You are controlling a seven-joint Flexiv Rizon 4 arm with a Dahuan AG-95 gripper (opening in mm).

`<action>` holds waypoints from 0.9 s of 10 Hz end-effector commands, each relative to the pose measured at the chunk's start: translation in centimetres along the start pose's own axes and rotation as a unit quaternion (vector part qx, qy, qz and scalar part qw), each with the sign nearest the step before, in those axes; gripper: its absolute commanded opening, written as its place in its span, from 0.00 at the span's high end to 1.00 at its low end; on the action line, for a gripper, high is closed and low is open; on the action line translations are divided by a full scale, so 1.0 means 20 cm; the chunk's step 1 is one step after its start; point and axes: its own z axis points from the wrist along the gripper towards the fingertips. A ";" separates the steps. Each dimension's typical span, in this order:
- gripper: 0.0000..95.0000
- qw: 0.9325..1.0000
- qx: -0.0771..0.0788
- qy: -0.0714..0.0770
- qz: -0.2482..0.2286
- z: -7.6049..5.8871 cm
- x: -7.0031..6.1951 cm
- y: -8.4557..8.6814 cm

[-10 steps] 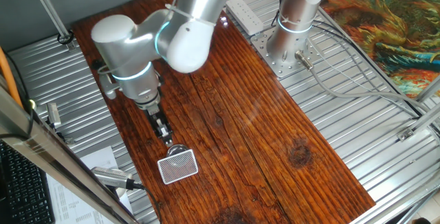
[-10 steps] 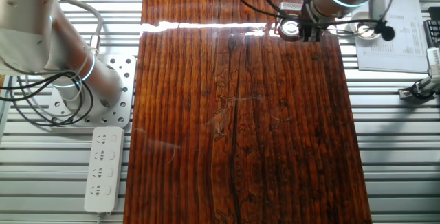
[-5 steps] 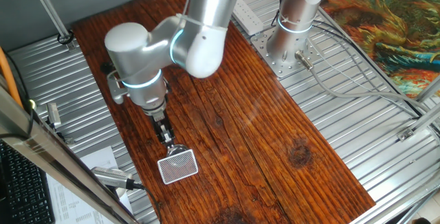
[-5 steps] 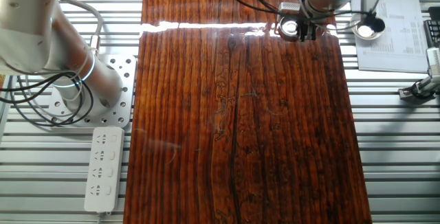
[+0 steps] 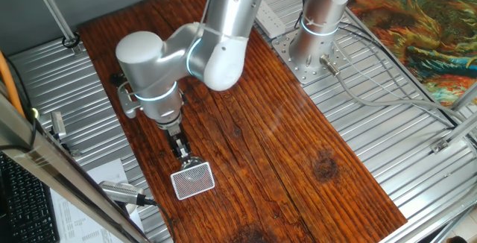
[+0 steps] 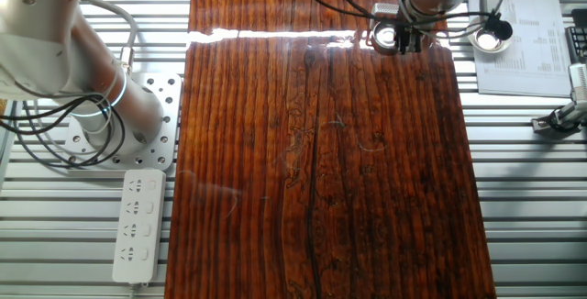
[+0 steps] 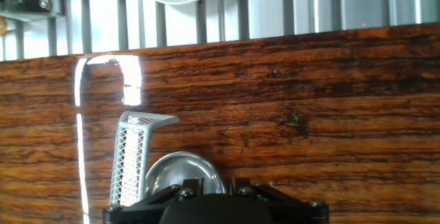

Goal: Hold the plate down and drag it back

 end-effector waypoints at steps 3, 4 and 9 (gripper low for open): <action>0.80 1.000 0.017 -0.002 -0.004 0.02 0.00 -0.01; 0.80 1.000 0.019 -0.003 -0.004 0.03 0.00 -0.01; 0.80 1.000 0.020 -0.008 -0.011 0.03 0.02 -0.02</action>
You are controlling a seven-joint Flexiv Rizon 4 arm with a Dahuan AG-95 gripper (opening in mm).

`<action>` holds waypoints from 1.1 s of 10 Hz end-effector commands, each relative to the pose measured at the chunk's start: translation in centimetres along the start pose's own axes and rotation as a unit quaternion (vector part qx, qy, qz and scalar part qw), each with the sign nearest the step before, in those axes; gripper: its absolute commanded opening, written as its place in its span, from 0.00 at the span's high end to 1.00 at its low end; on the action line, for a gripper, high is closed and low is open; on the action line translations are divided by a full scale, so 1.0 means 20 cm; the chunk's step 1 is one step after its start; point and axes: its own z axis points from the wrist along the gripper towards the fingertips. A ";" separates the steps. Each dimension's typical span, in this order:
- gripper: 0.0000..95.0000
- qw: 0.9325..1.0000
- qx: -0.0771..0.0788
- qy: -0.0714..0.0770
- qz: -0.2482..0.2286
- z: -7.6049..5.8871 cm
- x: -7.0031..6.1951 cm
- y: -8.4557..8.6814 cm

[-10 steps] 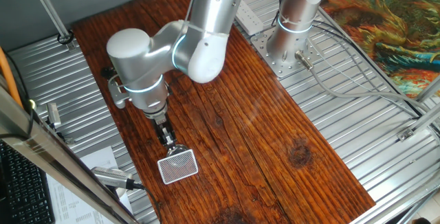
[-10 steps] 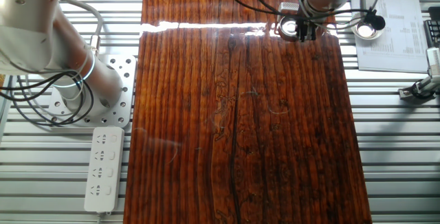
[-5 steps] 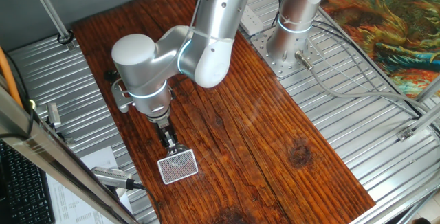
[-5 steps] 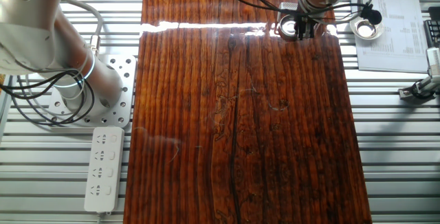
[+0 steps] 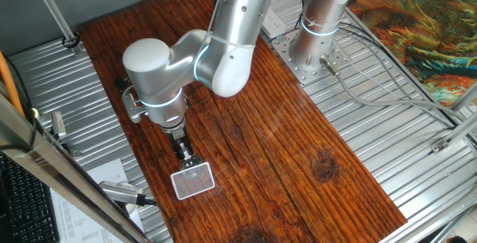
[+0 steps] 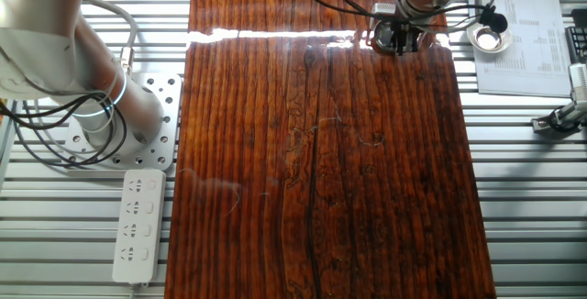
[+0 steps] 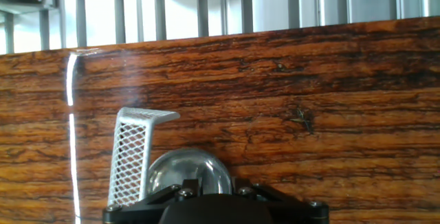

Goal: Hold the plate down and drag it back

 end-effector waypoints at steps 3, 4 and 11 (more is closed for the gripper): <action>0.80 1.000 0.007 0.002 -0.003 0.00 0.01 0.00; 0.80 1.000 0.008 0.002 -0.003 0.00 0.01 -0.01; 1.00 1.000 0.009 0.001 -0.006 0.02 0.02 -0.02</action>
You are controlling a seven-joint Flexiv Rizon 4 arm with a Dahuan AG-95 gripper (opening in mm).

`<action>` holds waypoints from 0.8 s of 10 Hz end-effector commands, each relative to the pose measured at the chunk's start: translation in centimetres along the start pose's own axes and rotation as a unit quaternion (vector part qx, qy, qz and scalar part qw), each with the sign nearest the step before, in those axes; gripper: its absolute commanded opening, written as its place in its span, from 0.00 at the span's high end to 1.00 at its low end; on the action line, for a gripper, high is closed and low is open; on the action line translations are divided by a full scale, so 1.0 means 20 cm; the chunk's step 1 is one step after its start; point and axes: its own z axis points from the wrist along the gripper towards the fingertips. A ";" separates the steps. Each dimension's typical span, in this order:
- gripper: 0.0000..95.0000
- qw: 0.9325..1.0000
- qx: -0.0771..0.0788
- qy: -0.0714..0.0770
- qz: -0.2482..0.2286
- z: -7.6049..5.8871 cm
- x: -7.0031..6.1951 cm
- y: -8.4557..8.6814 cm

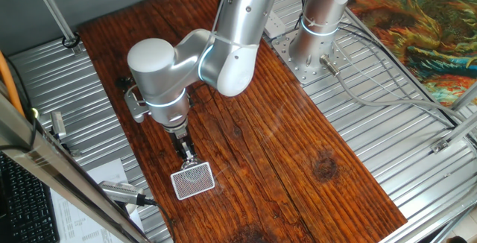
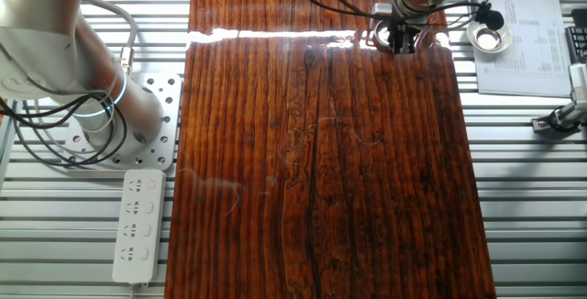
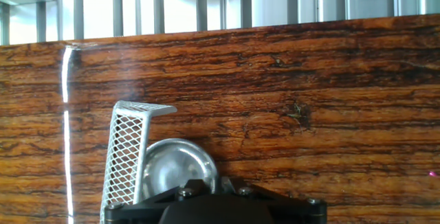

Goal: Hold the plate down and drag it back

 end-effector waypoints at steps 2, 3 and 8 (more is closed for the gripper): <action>1.00 1.000 -0.001 0.000 -0.001 0.00 0.00 0.00; 1.00 1.000 0.000 0.000 -0.001 0.00 0.00 0.00; 1.00 1.000 0.027 0.003 -0.011 0.00 0.00 0.00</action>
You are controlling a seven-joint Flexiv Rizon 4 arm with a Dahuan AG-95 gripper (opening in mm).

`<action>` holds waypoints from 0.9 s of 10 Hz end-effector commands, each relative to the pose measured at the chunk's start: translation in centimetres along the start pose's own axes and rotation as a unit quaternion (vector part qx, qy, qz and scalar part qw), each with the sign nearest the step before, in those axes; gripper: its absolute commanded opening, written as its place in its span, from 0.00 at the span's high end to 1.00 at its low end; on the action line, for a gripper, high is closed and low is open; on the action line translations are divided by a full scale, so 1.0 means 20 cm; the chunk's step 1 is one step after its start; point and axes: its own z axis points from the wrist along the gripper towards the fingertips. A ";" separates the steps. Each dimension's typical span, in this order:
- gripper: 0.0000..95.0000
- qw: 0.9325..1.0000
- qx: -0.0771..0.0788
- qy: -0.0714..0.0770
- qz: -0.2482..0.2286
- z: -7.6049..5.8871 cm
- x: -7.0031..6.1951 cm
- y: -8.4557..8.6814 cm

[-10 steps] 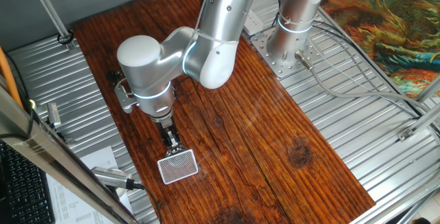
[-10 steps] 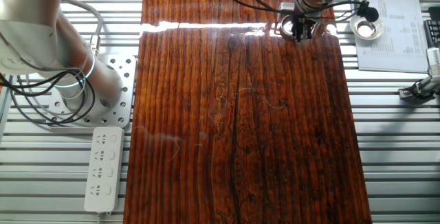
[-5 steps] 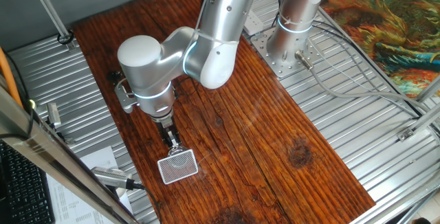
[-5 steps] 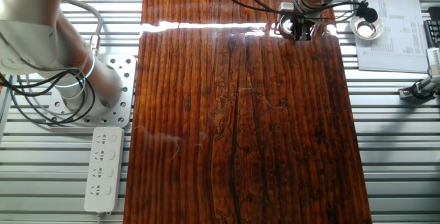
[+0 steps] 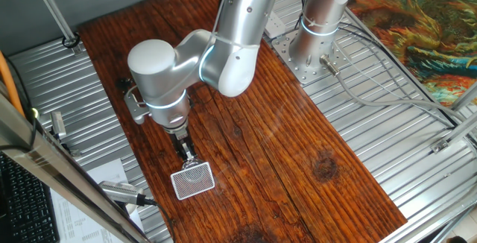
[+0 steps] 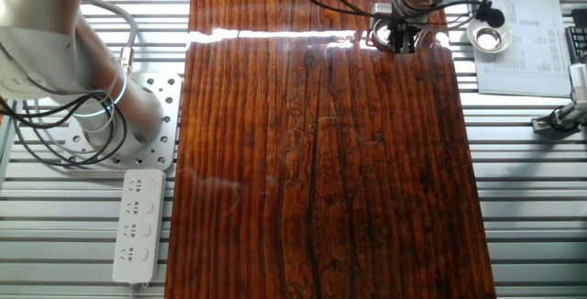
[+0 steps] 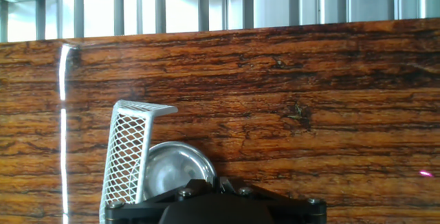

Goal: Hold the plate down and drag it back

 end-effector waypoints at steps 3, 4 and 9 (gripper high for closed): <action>1.00 1.000 0.011 0.002 -0.004 0.00 0.00 0.00; 1.00 1.000 0.012 0.002 -0.004 0.00 0.00 0.00; 1.00 1.000 0.021 0.003 -0.008 0.00 0.00 0.00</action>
